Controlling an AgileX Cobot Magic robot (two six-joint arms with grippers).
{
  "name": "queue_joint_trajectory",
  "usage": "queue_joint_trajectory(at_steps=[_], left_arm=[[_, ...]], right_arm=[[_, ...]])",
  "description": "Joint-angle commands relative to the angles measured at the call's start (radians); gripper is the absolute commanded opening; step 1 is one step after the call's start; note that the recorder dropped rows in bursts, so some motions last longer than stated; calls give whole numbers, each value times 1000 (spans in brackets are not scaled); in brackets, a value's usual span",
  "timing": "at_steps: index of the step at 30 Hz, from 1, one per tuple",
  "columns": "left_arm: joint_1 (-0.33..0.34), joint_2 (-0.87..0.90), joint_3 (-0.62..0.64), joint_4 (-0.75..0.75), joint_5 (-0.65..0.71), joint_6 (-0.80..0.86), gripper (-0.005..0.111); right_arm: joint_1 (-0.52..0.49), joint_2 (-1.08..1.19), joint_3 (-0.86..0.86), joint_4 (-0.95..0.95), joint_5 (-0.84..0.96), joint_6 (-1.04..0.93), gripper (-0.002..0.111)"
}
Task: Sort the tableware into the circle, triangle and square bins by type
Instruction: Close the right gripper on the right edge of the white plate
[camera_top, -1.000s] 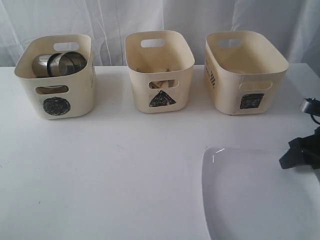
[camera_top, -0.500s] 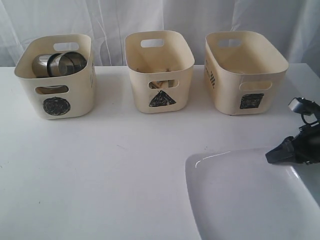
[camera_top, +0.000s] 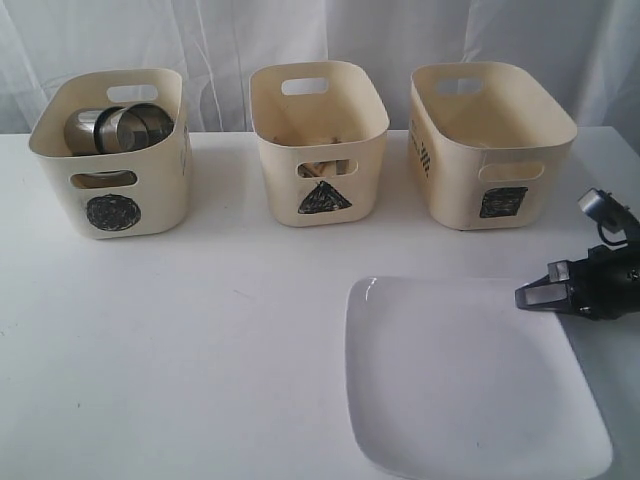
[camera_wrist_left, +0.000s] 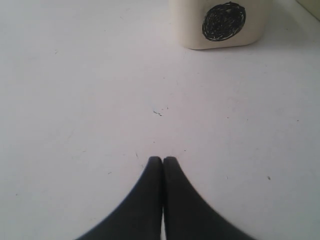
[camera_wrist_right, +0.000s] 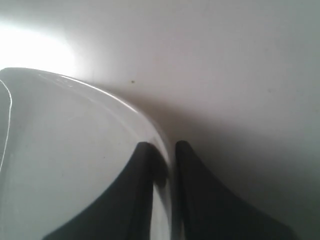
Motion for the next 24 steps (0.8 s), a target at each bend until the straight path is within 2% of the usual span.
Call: queue_joint_trajectory(at_steps=[1, 5, 7, 9, 12, 16, 24], left_arm=[[-1, -5, 2, -8, 0, -6, 0], [-1, -5, 2, -8, 0, -6, 0], [-1, -5, 2, -8, 0, -6, 0], [-1, -5, 2, -8, 0, -6, 0], [-1, -5, 2, -8, 0, -6, 0], [-1, -5, 2, -8, 0, -6, 0], [-1, -5, 2, -8, 0, -6, 0]], right_arm=[[4, 61, 26, -112, -326, -39, 7], [6, 66, 26, -104, -344, -80, 30], [8, 81, 26, -99, -350, -90, 32], [17, 98, 26, -101, -373, -86, 26], [30, 122, 26, -101, -391, -77, 1], [46, 130, 26, -101, -371, -52, 0], [46, 4, 26, -101, -163, -28, 0]])
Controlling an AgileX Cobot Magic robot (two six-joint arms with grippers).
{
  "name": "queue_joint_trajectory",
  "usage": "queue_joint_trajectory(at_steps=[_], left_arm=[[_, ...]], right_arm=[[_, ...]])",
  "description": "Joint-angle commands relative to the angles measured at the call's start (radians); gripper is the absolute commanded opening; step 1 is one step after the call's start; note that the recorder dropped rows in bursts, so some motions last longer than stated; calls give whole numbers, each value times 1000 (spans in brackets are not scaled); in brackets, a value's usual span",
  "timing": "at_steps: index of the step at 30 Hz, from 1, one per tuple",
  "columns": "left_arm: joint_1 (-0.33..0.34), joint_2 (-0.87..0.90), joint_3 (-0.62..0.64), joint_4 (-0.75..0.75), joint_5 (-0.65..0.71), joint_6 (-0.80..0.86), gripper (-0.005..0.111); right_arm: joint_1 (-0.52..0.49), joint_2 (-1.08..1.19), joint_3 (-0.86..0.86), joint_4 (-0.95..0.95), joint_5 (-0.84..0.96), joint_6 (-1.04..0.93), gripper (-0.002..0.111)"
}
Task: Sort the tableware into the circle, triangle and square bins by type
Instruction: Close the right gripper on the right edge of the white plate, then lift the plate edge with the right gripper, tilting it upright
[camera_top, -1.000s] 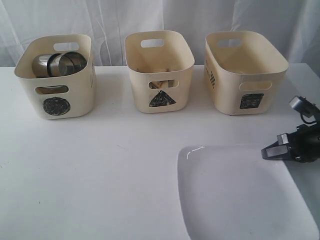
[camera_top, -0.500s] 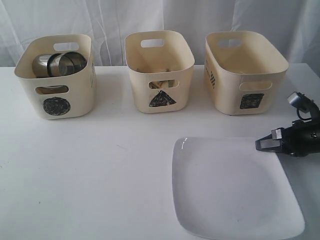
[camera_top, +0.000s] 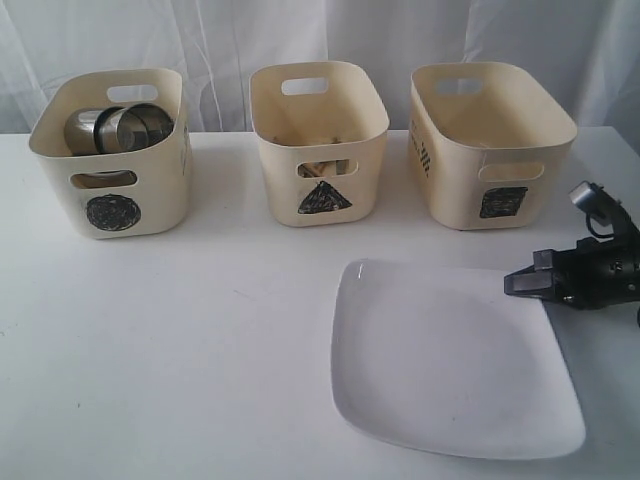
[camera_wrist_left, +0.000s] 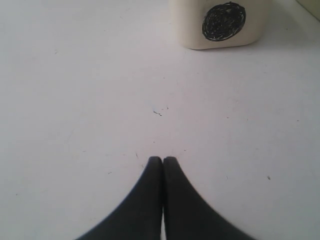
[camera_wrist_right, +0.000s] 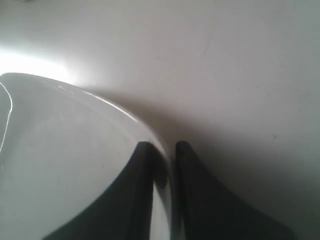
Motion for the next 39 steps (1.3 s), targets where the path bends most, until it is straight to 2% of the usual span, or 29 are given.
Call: queue_joint_trajectory(at_steps=[1, 6, 11, 29, 32, 36, 39], left_arm=[[-1, -5, 2, -8, 0, -6, 0], [-1, -5, 2, -8, 0, -6, 0], [-1, -5, 2, -8, 0, -6, 0], [-1, -5, 2, -8, 0, -6, 0], [-1, -5, 2, -8, 0, -6, 0], [-1, -5, 2, -8, 0, -6, 0], [-1, -5, 2, -8, 0, -6, 0]], right_arm=[[9, -37, 34, -211, -110, 2, 0], [9, -162, 37, -222, -41, 4, 0], [9, -258, 37, -222, -58, 17, 0], [9, -249, 73, -231, -38, 56, 0], [9, -249, 73, -211, 39, 56, 0], [9, -249, 73, -69, 262, 19, 0], [9, -249, 73, -27, 317, 25, 0]])
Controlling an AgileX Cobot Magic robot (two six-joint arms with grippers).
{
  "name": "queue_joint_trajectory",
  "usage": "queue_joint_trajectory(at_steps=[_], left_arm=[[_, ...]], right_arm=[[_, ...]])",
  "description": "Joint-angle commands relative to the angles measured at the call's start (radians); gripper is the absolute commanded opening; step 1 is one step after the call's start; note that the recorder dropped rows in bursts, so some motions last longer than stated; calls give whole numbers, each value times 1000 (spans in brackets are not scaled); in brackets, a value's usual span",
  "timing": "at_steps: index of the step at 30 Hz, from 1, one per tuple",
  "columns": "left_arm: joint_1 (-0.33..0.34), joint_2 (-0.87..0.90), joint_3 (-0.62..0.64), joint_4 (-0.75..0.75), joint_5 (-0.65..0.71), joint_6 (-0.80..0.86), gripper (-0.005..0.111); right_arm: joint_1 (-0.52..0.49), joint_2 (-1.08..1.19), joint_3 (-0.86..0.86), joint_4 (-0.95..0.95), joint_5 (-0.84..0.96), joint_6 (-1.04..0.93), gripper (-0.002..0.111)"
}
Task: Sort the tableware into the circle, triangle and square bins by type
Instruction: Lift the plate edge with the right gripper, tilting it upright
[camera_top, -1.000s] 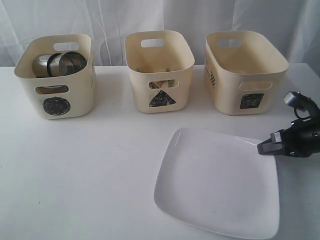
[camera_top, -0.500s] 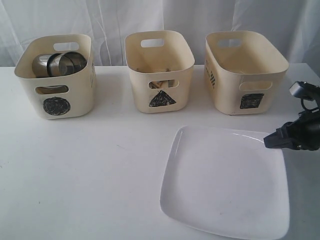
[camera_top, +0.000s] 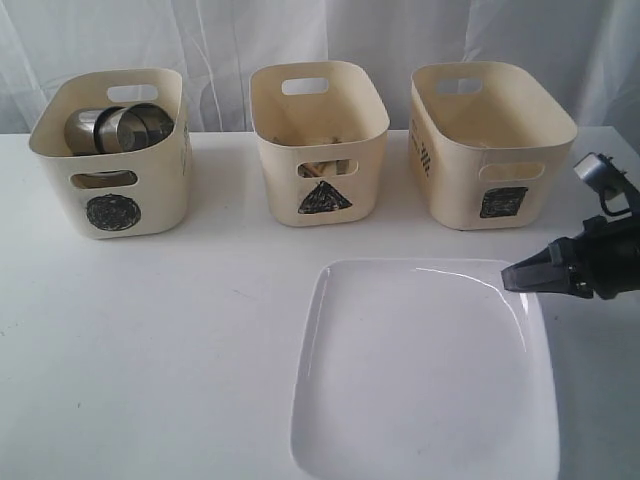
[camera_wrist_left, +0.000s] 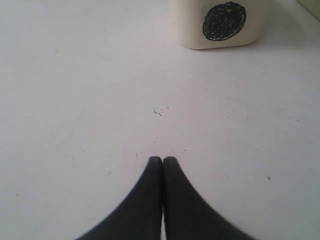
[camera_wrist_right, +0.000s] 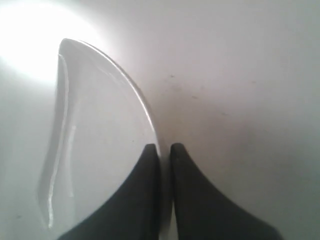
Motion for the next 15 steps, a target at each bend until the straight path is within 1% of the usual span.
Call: queue_joint_trajectory(at_steps=[1, 12, 15], left_arm=[[-1, -5, 2, -8, 0, -6, 0], [-1, -5, 2, -8, 0, -6, 0], [-1, -5, 2, -8, 0, -6, 0]], right_arm=[[0, 0, 2, 74, 115, -15, 0], [0, -29, 2, 84, 104, -11, 0], [0, -49, 2, 114, 120, -11, 0]])
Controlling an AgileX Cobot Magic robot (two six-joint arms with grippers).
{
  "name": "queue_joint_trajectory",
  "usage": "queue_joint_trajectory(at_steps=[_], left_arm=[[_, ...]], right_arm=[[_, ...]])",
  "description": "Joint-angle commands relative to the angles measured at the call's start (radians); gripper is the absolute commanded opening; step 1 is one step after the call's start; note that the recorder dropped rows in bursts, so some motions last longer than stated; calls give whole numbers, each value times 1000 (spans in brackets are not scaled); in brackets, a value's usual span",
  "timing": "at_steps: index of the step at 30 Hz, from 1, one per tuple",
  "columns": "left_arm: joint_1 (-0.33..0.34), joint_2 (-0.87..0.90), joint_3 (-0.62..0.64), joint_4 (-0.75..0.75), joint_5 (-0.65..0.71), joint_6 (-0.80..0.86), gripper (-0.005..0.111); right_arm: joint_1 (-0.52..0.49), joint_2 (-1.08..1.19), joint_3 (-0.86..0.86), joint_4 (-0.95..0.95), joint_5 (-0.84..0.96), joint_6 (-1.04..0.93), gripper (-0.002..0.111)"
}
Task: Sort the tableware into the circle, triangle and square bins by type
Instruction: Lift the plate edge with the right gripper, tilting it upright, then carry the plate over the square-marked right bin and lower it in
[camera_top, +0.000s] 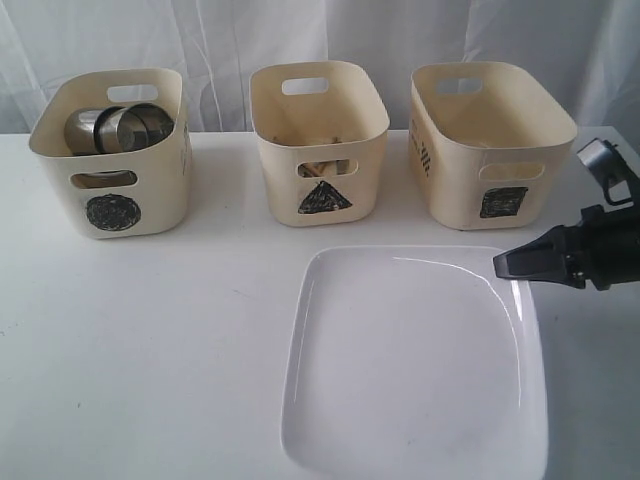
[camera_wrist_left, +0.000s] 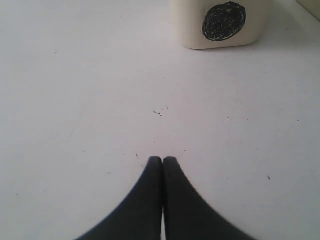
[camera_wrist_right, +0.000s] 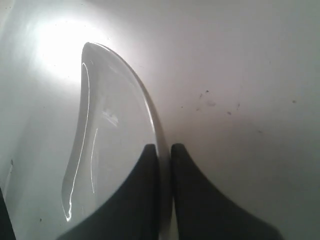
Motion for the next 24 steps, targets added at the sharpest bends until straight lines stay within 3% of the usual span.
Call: queue_joint_trajectory(at_steps=[1, 13, 24], left_arm=[[-1, -5, 2, -8, 0, -6, 0], [-1, -5, 2, -8, 0, -6, 0], [-1, -5, 2, -8, 0, -6, 0]], right_arm=[[-2, -43, 1, 86, 77, 2, 0], [-2, -170, -107, 103, 90, 111, 0], [-3, -212, -405, 107, 46, 361, 0]])
